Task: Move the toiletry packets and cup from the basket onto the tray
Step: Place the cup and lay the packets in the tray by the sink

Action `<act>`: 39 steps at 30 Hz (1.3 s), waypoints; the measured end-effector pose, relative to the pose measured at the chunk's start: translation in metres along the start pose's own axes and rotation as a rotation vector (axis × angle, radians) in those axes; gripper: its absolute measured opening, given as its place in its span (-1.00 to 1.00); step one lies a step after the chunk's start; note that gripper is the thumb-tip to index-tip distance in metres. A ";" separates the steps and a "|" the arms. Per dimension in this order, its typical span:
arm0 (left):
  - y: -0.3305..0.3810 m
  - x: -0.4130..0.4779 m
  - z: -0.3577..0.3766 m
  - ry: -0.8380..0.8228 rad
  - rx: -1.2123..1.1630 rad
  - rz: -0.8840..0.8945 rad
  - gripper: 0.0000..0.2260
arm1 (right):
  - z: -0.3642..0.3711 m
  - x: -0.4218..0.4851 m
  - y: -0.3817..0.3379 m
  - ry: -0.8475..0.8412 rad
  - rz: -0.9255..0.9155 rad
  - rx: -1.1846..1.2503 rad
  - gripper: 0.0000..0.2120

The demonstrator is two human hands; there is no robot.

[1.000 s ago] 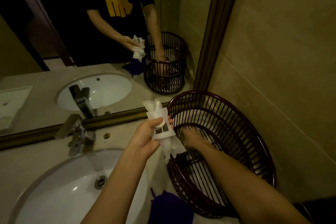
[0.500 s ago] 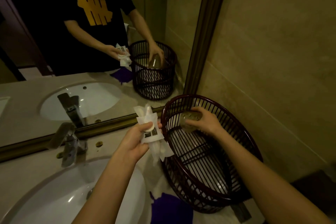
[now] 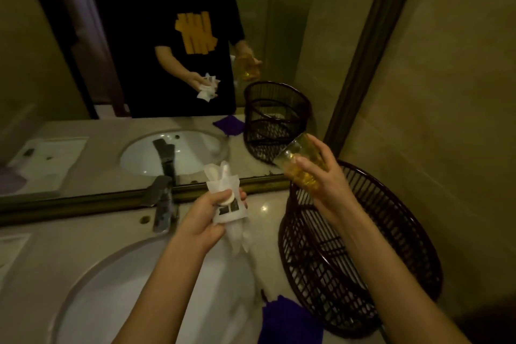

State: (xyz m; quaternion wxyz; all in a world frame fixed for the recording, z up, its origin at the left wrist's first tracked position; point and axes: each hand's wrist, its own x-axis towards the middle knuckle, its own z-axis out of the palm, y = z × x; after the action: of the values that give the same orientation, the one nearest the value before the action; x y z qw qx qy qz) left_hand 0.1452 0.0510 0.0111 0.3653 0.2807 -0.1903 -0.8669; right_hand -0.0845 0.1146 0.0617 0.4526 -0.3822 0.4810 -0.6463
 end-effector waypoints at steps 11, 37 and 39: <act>0.005 -0.166 -0.091 0.351 0.052 0.346 -0.77 | 0.135 -0.086 0.093 -0.293 0.041 -0.033 -0.29; 0.240 -0.297 -0.383 0.484 -0.186 0.210 -0.69 | 0.497 -0.090 0.255 -0.258 0.425 0.013 -0.48; 0.254 -0.299 -0.398 0.475 -0.182 0.195 -0.71 | 0.516 -0.080 0.265 -0.245 0.403 -0.136 -0.45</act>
State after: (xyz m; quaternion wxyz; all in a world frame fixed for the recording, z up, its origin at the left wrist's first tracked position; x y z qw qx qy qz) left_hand 0.6998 0.0544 -0.0553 0.5053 0.4225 -0.0465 -0.7510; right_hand 0.4761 0.0147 -0.0729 0.6005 -0.3835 0.5315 -0.4580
